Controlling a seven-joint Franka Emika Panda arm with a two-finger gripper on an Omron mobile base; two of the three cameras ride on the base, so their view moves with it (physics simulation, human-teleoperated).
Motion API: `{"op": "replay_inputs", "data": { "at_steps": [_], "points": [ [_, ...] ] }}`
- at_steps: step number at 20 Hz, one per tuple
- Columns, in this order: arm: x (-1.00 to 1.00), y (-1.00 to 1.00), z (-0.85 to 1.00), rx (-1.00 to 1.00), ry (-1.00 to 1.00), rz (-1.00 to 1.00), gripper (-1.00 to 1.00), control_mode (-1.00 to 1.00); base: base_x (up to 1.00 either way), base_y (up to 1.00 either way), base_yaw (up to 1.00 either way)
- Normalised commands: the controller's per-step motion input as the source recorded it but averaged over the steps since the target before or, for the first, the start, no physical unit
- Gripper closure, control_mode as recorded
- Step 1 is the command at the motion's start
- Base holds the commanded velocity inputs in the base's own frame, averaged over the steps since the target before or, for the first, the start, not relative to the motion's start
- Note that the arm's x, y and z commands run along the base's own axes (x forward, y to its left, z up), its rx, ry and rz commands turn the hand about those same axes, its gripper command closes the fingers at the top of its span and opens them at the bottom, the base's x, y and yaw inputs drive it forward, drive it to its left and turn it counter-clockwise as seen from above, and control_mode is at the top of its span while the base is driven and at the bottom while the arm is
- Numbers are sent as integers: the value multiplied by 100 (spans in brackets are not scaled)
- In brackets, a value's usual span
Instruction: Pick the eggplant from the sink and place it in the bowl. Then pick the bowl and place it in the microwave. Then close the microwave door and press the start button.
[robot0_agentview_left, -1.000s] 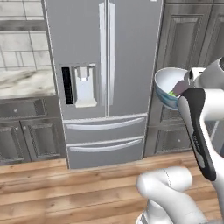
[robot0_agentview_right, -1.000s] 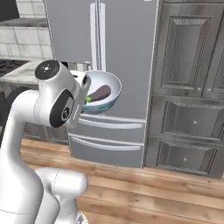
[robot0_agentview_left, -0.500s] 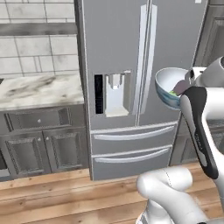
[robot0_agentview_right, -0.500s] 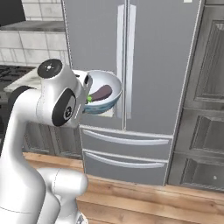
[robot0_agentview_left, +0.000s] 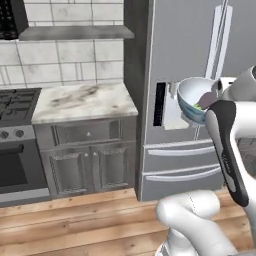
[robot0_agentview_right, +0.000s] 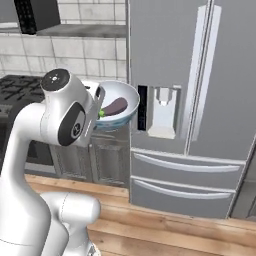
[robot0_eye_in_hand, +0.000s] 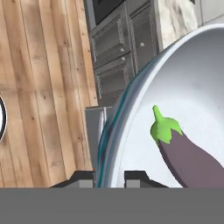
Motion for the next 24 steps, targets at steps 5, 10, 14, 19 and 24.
{"op": "replay_inputs", "data": {
  "at_steps": [5, 10, 14, 19, 24],
  "points": [
    [0, 0, 0, 0, 0, 0, 100, 100, 14, 100, 0],
    [0, 0, 0, 0, 0, 0, 100, 100, 19, 100, 0],
    [0, 0, 0, 0, 0, 0, 100, 100, 37, 100, 0],
    [0, 0, 0, 0, 0, 0, 100, 100, 60, 100, 0],
    [0, 0, 0, 0, 0, 0, 100, 100, 95, 100, 0]
  ]
}}
